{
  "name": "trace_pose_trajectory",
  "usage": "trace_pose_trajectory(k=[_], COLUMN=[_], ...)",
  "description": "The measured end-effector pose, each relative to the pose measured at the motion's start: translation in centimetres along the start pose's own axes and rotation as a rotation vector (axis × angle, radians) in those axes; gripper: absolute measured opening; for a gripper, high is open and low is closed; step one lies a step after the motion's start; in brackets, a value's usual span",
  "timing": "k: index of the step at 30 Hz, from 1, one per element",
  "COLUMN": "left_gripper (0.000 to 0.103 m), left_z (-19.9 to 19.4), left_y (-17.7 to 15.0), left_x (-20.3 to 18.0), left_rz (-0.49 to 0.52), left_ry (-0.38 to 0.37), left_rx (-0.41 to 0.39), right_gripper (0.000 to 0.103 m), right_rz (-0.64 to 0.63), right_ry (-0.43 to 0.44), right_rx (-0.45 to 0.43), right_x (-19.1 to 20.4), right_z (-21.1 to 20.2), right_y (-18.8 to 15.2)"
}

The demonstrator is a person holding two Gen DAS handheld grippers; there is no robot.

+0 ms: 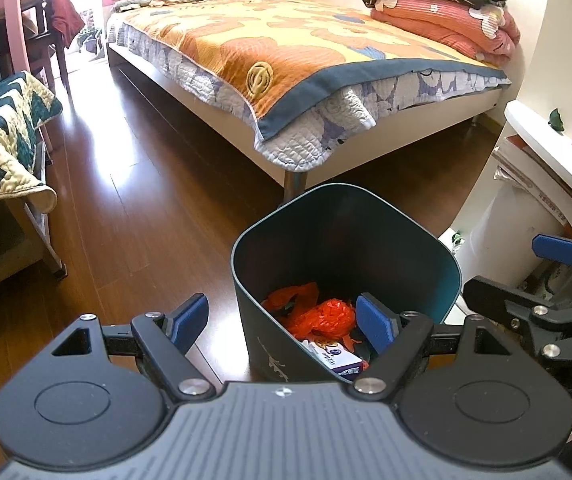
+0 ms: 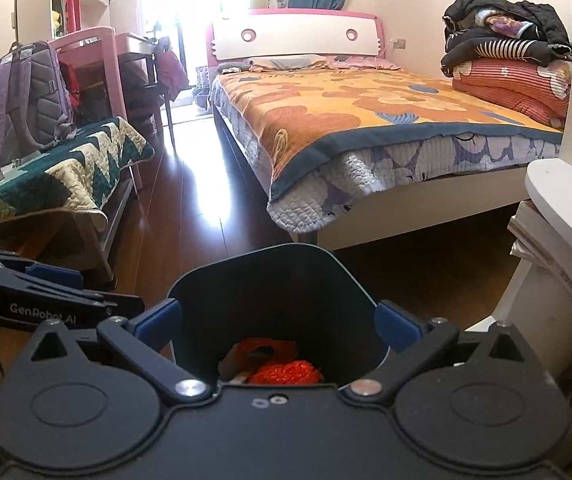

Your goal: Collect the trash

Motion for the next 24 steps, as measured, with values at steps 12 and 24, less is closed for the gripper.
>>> trace_pose_trajectory(k=[12, 24], left_gripper=[0.081, 0.081], left_z=[0.5, 1.0], left_y=[-0.7, -0.7], left_x=[-1.2, -2.9], left_rz=[0.025, 0.056], left_ry=[-0.046, -0.083], left_rx=[0.008, 0.002], right_gripper=[0.103, 0.103], right_rz=[0.050, 0.080], right_ry=[-0.039, -0.089], right_rx=[-0.004, 0.010], right_x=[-1.2, -2.5], right_z=[-0.5, -0.5], right_y=[0.1, -0.2])
Point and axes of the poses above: each gripper's, at about its wrist camera, not at the fingertips, and z roughly the way its jaws point, x to its left, y to its top, the point moved 8 cm from there along z, roughly the way its jaws point, and after that the axes turned 6 degrees about -x, right-handed, at the moved point
